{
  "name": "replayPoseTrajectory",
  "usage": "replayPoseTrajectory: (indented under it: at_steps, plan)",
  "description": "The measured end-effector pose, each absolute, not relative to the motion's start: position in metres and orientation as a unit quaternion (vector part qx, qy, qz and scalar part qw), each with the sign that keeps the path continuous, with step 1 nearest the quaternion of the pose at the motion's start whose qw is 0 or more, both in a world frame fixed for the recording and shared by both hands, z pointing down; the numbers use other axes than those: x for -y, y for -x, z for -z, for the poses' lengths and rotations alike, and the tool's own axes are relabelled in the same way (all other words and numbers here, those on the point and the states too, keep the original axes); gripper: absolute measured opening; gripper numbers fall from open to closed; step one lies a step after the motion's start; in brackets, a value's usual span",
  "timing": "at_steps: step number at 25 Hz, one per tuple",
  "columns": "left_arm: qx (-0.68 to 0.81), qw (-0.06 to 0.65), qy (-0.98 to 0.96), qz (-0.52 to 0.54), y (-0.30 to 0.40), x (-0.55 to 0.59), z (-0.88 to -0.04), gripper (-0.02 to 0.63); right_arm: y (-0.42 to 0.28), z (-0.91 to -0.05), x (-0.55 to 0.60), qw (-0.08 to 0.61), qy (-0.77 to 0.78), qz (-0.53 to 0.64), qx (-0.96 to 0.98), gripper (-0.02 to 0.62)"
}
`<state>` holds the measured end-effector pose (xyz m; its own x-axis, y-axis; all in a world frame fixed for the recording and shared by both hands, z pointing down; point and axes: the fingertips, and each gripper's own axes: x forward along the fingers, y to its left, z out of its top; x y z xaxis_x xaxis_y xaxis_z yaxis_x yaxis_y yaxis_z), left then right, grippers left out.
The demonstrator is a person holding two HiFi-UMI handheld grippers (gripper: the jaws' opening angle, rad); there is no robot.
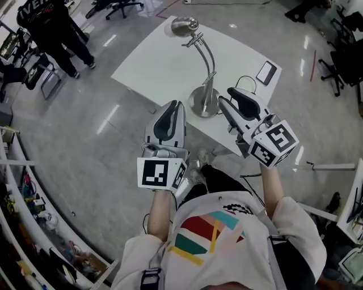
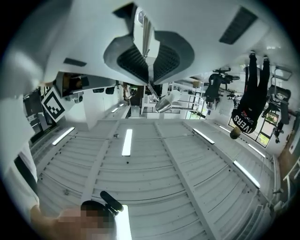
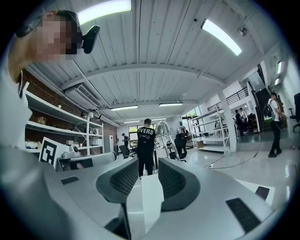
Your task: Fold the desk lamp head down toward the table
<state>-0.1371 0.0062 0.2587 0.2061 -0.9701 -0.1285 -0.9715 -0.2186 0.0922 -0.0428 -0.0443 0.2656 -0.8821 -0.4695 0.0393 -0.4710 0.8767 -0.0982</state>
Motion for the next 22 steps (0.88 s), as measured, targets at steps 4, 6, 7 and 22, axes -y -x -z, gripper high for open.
replayPoseTrajectory:
  at_steps: [4, 6, 7, 22]
  plan:
    - [-0.618, -0.009, 0.782, -0.083, 0.144, 0.033, -0.263, 0.084, 0.055, -0.264, 0.080, 0.011, -0.246, -0.044, 0.968, 0.138]
    - [-0.614, -0.009, 0.786, -0.079, 0.145, 0.051, -0.262, 0.097, 0.059, -0.263, 0.096, 0.013, -0.251, -0.041, 0.967, 0.103]
    - [-0.611, -0.005, 0.788, -0.077, 0.144, 0.061, -0.259, 0.110, 0.061, -0.262, 0.104, 0.014, -0.249, -0.038, 0.968, 0.091]
    - [-0.576, 0.071, 0.814, -0.015, 0.152, 0.163, -0.225, 0.115, 0.099, -0.270, 0.178, 0.072, -0.183, -0.019, 0.980, 0.089]
